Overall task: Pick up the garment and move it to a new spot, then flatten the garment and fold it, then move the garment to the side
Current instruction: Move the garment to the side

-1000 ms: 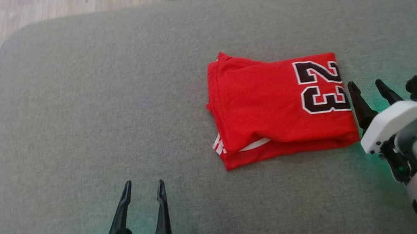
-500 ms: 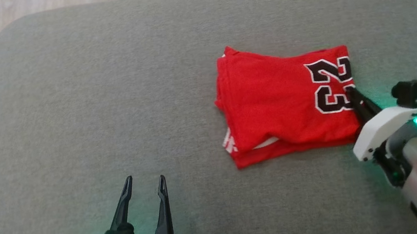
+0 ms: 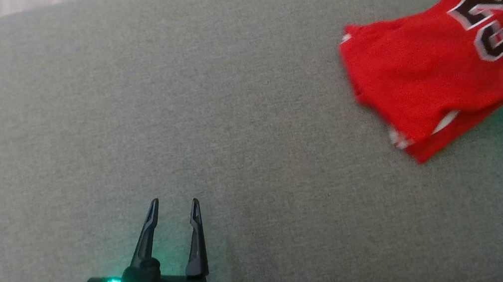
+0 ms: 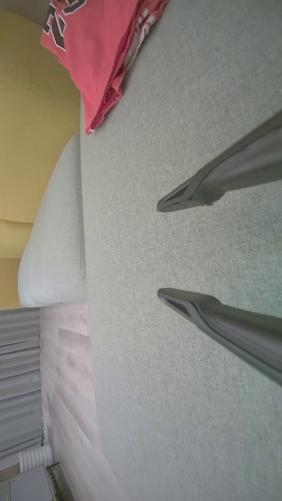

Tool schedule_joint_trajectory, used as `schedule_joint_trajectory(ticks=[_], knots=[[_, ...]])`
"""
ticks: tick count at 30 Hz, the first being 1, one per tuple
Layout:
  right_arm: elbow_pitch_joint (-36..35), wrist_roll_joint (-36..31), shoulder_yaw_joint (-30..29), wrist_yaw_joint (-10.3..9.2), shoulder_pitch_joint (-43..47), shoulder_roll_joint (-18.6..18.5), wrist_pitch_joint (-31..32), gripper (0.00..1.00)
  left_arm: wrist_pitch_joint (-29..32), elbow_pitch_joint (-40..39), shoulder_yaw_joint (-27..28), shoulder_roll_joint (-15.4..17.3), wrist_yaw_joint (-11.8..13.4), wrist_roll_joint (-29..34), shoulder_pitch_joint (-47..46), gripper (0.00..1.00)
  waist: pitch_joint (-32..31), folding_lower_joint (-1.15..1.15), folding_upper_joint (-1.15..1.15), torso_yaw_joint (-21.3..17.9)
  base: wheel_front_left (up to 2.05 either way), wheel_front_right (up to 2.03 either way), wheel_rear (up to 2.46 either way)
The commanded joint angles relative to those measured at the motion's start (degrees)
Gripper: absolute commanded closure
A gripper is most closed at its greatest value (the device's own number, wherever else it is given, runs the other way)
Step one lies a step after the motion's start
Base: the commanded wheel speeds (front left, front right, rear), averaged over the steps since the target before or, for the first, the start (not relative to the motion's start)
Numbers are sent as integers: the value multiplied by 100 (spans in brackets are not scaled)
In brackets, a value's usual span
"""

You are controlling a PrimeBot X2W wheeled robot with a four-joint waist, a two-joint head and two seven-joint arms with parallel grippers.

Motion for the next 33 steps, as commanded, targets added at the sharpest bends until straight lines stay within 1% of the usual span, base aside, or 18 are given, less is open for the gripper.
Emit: schedule_joint_trajectory(ticks=[1, 2, 3, 10, 15, 19, 20, 21, 22, 24, 27, 30, 33], knots=[[-141, -54, 22, 37, -166, -296, -6, 100, -37, -161, 184, -16, -24, 77, -193, 0, 99, 0, 0, -55, 0, 0, 0], [-150, -69, 8, 37, -217, -442, 18, 100, -37, -162, 183, -16, -32, 84, -208, 0, 136, 0, 0, -63, 0, 0, 0], [-171, -85, -31, 37, -298, -732, 65, 100, -37, -171, 182, -16, -38, 94, -238, 0, 197, 0, 0, -71, 0, 0, 0], [-249, -53, -244, 37, -373, -1647, 277, 100, -37, -185, 195, -16, -52, 119, -317, 0, 362, 0, 0, -111, 0, 0, 0], [-209, -89, -522, 37, -364, -2082, 435, 100, -37, -171, 211, -16, -74, 147, -375, 0, 450, 0, 0, -175, 0, 0, 0], [-52, -220, -840, 37, -339, -2185, 503, 100, -37, -160, 196, -16, -77, 93, -431, 0, 468, 0, 0, -215, 0, 0, 0], [9, -267, -941, 37, -336, -2182, 515, 92, -37, -162, 192, -16, -68, 63, -444, 0, 464, 0, 0, -220, 0, 0, 0], [87, -353, -1058, 37, -346, -2183, 496, 62, -37, -164, 191, -16, -54, 32, -454, 0, 448, 0, 0, -225, 0, 0, 0], [173, -478, -1176, 37, -362, -2178, 456, 0, -37, -160, 195, -16, -37, -9, -457, 0, 418, 0, 0, -228, 0, 0, 0], [312, -742, -1380, 37, -385, -2084, 356, 0, -37, -124, 206, -16, 16, -74, -450, 0, 332, 0, 0, -224, 0, 0, 0], [394, -1083, -1591, 37, -340, -1770, 200, 0, -37, -107, 250, -16, 77, -287, -414, 0, 124, 0, 0, -208, 0, 0, 0], [391, -1369, -1737, 37, -153, -1394, 26, 0, -37, -87, 282, -16, 77, -466, -319, 0, -170, 0, 0, -166, 0, 0, 0], [257, -1540, -1774, 37, 182, -907, -189, 0, -37, -86, 309, -16, 50, -691, -184, 0, -528, 0, 0, -104, 0, 0, 0]])
